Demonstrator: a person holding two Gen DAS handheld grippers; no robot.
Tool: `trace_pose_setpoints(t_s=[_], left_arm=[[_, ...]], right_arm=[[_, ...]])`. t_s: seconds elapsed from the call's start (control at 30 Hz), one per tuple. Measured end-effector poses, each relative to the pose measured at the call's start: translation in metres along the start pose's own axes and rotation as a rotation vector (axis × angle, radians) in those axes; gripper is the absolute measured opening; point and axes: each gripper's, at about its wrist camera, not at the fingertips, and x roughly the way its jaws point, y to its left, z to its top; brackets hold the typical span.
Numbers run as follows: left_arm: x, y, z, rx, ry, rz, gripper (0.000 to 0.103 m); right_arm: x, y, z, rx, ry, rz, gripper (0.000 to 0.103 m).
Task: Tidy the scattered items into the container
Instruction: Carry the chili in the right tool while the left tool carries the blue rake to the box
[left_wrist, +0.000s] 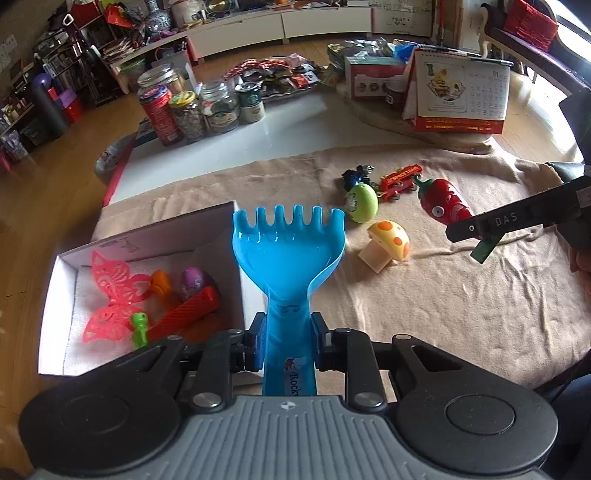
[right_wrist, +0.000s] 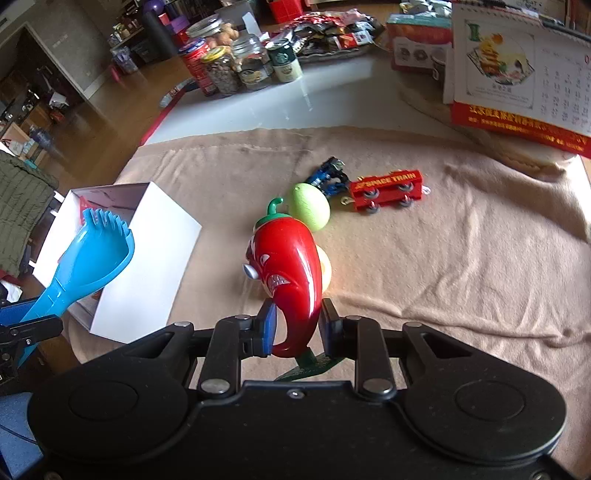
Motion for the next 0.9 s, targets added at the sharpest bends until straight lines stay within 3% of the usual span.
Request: trace_pose_setpoints(t_s=[0.5, 0.9], left_arm=[[-0.044, 0.12, -0.009, -0.097, -0.009, 0.144, 0.024], [-0.026, 0.191, -0.008, -0.167, 0.048, 0.182, 0.024]], right_arm=[[-0.009, 0.159, 0.058, -0.247, -0.022, 0.115, 0.026], [0.025, 0.245, 0.073, -0.377, 0.045, 0.129, 0.026]])
